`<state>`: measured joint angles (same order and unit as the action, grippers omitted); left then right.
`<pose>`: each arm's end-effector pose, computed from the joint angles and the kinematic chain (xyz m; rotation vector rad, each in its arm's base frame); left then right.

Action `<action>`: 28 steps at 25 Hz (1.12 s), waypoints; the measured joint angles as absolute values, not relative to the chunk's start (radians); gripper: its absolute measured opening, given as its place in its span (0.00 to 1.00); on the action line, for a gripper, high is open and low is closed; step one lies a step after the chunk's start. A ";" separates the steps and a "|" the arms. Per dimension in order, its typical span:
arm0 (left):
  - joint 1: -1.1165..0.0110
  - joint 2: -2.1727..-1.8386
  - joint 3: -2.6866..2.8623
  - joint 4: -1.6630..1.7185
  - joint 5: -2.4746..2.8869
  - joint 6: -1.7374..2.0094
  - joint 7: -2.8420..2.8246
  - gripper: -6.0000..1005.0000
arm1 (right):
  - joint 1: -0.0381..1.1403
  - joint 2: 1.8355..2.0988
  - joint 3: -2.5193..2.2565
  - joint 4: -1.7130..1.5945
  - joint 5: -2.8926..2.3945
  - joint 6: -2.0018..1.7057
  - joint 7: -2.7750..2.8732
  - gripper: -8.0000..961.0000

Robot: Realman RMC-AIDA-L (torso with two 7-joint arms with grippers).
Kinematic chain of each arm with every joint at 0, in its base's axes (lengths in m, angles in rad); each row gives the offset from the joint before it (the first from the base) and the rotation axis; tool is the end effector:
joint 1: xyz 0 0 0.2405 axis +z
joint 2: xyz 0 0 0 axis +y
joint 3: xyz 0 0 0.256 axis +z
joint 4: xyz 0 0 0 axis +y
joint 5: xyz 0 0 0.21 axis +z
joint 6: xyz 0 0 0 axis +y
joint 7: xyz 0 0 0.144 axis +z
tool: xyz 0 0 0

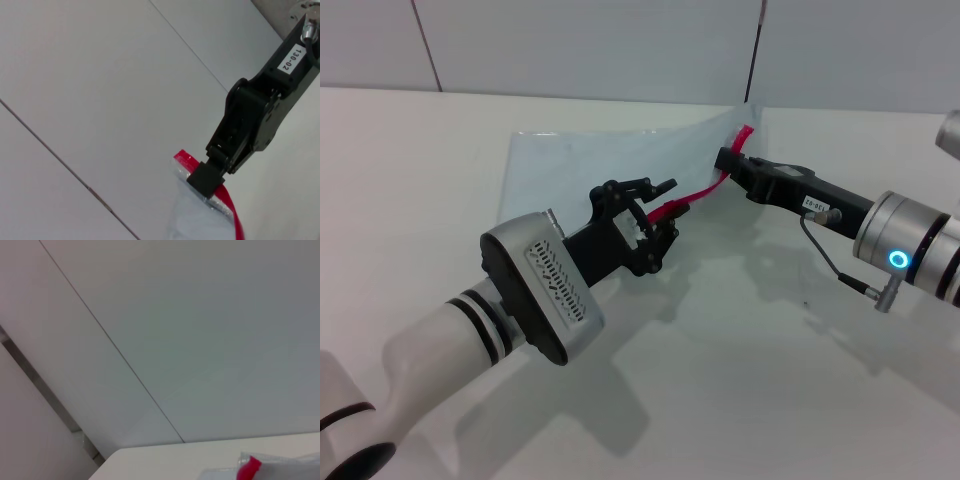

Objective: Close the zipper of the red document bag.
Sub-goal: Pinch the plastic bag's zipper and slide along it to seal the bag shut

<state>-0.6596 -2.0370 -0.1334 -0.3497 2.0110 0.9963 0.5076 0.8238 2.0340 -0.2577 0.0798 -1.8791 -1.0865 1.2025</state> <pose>-0.2344 0.3437 -0.1057 -2.1429 0.3459 -0.3565 0.2196 0.3872 -0.0760 -2.2726 1.1287 1.0131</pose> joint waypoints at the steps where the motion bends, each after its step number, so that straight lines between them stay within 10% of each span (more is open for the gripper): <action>1: -0.660 -2.037 -0.133 -0.350 2.011 0.996 0.507 0.26 | 0.824 2.034 -0.258 0.080 -1.879 -1.087 1.203 0.02; 28: -0.663 -2.036 -0.121 -0.337 2.008 0.992 0.456 0.09 | 0.822 2.034 -0.258 0.080 -1.879 -1.088 1.203 0.02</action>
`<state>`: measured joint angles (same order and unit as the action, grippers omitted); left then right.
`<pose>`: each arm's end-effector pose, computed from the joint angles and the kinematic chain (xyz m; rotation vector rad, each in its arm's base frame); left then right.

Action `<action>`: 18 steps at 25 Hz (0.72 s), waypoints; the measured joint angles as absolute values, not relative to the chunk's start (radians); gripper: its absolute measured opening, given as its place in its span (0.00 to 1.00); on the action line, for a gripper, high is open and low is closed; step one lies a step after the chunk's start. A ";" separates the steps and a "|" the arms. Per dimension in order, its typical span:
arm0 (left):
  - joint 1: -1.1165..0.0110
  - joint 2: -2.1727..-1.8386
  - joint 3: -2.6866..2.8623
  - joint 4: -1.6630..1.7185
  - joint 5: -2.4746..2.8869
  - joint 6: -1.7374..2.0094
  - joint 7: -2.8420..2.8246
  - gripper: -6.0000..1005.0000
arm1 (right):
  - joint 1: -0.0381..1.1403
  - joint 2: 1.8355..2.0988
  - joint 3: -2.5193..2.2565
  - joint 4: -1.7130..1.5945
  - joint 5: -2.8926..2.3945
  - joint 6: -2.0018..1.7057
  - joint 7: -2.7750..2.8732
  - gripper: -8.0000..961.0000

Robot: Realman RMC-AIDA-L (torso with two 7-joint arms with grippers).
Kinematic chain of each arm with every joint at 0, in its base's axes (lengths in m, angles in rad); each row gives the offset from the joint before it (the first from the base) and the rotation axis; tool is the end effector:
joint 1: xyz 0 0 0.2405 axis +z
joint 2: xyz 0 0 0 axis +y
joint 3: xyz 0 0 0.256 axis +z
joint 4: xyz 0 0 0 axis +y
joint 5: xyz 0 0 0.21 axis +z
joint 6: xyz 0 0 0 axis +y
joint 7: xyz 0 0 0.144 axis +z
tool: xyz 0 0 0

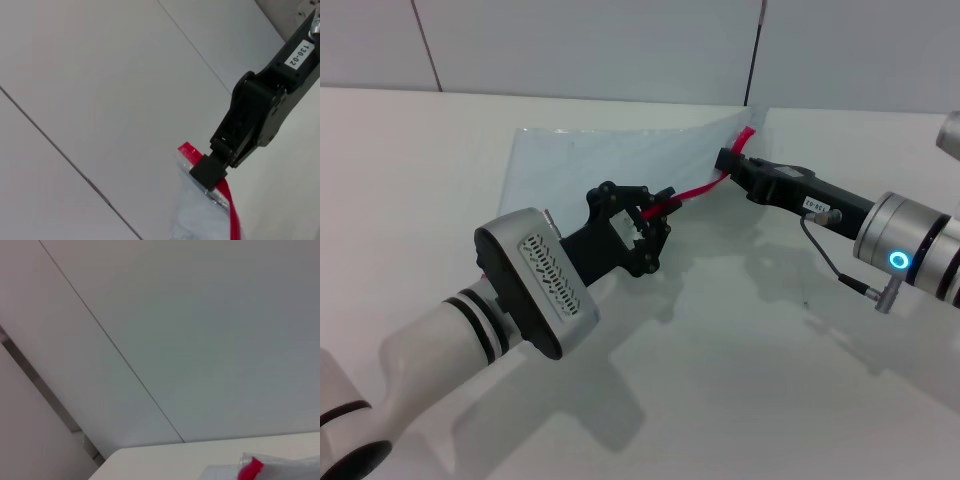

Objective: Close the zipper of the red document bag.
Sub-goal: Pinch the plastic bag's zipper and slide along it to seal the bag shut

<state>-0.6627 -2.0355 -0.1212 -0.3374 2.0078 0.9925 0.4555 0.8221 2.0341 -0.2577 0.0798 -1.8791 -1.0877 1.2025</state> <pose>-0.2373 0.3448 -0.1045 -2.1598 0.3037 -0.3674 0.2201 0.3868 -0.0760 -2.2719 1.1301 1.0139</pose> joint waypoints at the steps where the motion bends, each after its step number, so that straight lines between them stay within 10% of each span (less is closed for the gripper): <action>1: -0.663 -2.036 -0.121 -0.337 2.007 0.992 0.456 0.08 | 0.822 2.034 -0.258 0.080 -1.879 -1.088 1.203 0.02; 18: -0.633 -2.039 -0.121 -0.338 2.011 0.993 0.453 0.08 | 0.771 2.032 -0.187 0.045 -1.868 -1.108 1.202 0.02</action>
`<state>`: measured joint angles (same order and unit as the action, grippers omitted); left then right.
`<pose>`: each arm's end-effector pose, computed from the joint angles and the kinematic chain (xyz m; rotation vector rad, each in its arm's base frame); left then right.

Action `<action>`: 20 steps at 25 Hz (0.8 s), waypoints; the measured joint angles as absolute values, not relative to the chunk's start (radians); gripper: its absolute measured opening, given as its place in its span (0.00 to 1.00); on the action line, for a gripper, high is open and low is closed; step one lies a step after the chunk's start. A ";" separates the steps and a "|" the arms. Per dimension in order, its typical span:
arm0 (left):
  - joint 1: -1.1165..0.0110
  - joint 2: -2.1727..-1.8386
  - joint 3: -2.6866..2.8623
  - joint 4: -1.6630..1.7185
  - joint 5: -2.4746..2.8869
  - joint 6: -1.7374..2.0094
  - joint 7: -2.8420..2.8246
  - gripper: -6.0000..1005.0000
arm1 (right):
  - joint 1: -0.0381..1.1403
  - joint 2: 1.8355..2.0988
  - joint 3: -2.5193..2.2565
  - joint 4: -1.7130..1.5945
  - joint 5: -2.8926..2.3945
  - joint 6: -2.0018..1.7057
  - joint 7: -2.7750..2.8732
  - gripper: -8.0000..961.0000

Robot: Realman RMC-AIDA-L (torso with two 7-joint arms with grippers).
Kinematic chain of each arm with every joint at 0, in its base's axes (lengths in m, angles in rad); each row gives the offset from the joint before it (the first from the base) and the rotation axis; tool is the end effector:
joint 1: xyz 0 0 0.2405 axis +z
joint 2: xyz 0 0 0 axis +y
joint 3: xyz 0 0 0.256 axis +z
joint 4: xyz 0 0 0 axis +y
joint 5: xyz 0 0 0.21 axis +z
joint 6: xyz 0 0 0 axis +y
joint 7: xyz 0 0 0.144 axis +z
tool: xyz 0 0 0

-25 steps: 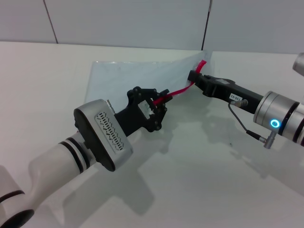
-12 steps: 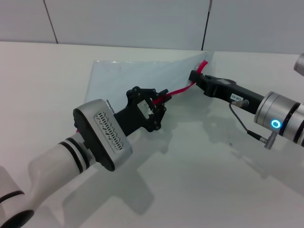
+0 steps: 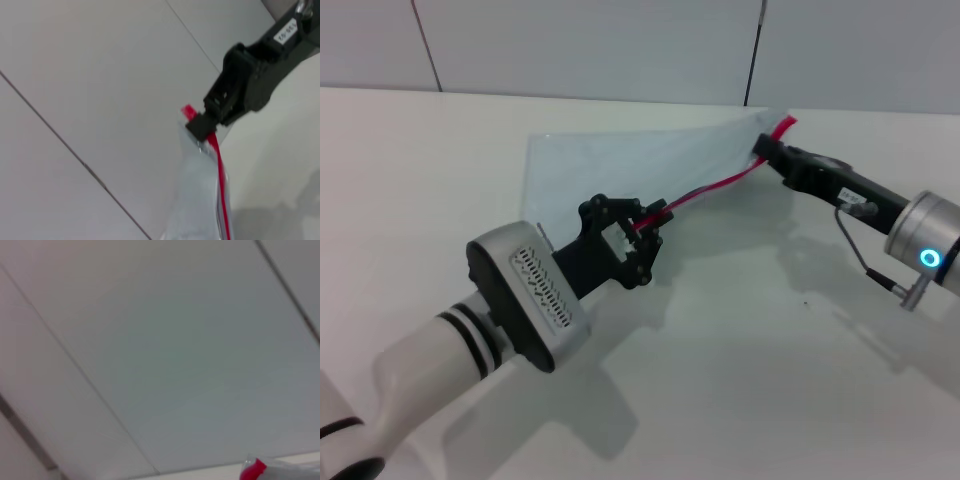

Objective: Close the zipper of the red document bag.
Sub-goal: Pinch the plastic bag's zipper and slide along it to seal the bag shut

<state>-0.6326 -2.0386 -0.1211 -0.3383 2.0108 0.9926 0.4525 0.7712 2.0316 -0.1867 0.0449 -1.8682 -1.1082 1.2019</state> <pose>-0.2464 0.3366 -0.1061 -2.1659 0.2687 -0.3562 0.2384 0.3876 -0.0589 -2.1475 1.1530 1.0663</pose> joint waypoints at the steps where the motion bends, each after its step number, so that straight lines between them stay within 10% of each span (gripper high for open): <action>1: -0.626 -2.039 -0.120 -0.339 2.011 0.993 0.450 0.08 | 0.765 2.031 -0.179 0.040 -1.868 -1.113 1.203 0.02; 20: -0.503 -2.038 -0.100 -0.315 2.004 1.000 0.420 0.08 | 0.649 2.028 -0.033 -0.062 -1.868 -1.128 1.223 0.02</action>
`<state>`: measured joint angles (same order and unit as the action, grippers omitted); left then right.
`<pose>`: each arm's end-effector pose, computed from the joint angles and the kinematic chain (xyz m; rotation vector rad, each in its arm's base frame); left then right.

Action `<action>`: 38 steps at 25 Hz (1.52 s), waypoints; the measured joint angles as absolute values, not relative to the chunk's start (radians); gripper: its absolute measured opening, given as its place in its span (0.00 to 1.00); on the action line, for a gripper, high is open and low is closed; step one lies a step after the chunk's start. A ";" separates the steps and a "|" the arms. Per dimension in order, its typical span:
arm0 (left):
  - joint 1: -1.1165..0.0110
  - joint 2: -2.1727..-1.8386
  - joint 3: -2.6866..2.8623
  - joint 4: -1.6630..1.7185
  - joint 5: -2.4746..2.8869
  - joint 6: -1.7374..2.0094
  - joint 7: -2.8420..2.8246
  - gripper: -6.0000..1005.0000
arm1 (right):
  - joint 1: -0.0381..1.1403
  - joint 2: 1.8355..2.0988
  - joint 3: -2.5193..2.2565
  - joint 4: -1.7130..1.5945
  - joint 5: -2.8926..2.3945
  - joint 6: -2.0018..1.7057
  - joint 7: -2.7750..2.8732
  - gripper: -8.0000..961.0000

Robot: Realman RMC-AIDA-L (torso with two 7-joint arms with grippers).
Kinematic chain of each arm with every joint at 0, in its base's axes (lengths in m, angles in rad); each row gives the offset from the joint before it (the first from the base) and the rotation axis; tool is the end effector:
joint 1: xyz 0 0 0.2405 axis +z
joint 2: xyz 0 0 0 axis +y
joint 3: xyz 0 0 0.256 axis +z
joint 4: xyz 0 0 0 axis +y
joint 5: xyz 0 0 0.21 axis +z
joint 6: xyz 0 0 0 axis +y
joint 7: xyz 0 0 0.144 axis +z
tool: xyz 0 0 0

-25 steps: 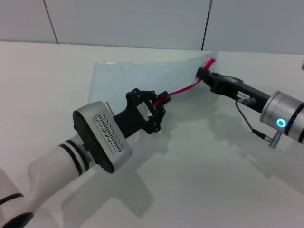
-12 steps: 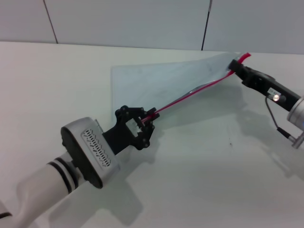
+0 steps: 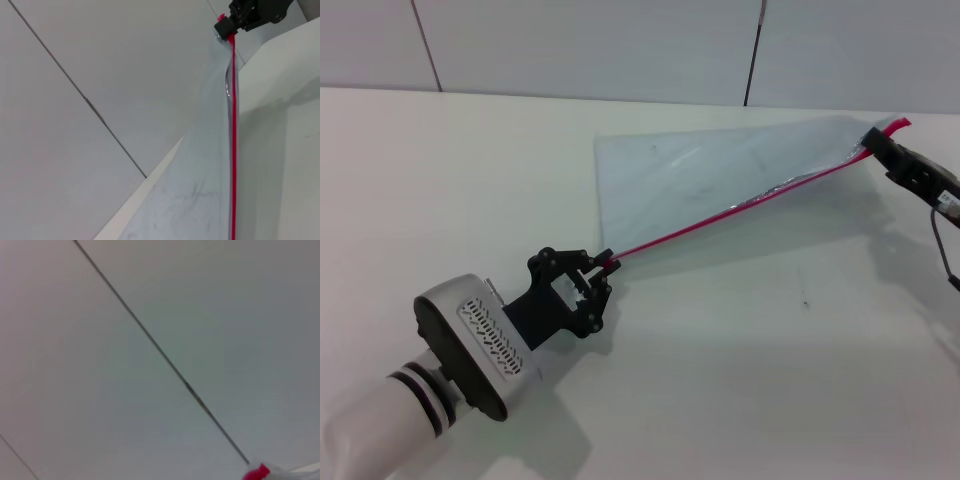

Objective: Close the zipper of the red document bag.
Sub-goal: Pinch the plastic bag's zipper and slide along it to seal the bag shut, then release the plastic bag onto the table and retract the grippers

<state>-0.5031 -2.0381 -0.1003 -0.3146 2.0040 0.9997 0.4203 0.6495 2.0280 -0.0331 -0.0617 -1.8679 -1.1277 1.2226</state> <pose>-0.2930 0.3018 -0.1033 -2.1768 0.1137 -0.2789 0.2947 0.3791 -0.0160 -1.8664 1.1932 1.0897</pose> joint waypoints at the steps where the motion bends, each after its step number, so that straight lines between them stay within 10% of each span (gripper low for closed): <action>1: -0.503 -2.038 -0.100 -0.315 2.004 1.000 0.420 0.08 | 0.649 2.028 -0.033 -0.062 -1.868 -1.128 1.223 0.02; 12: -0.497 -2.038 -0.107 -0.314 1.985 1.119 0.421 0.10 | 0.634 2.026 0.009 -0.084 -1.866 -1.105 1.224 0.02; 23: -0.495 -2.034 -0.108 -0.310 1.862 1.243 0.330 0.34 | 0.641 2.026 0.023 -0.087 -1.866 -1.054 1.228 0.02; 29: -0.494 -2.035 -0.109 -0.300 1.813 1.297 0.278 0.51 | 0.635 2.028 0.045 -0.093 -1.867 -1.062 1.215 0.33; 38: -0.484 -2.033 -0.109 -0.260 1.737 1.382 0.147 0.51 | 0.588 2.034 0.108 -0.062 -1.867 -1.307 0.990 0.59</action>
<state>-0.4842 -2.0330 -0.1094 -0.2605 1.7374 1.3817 0.1466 0.5879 2.0344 0.1078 -0.0622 -1.8666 -1.3069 0.9897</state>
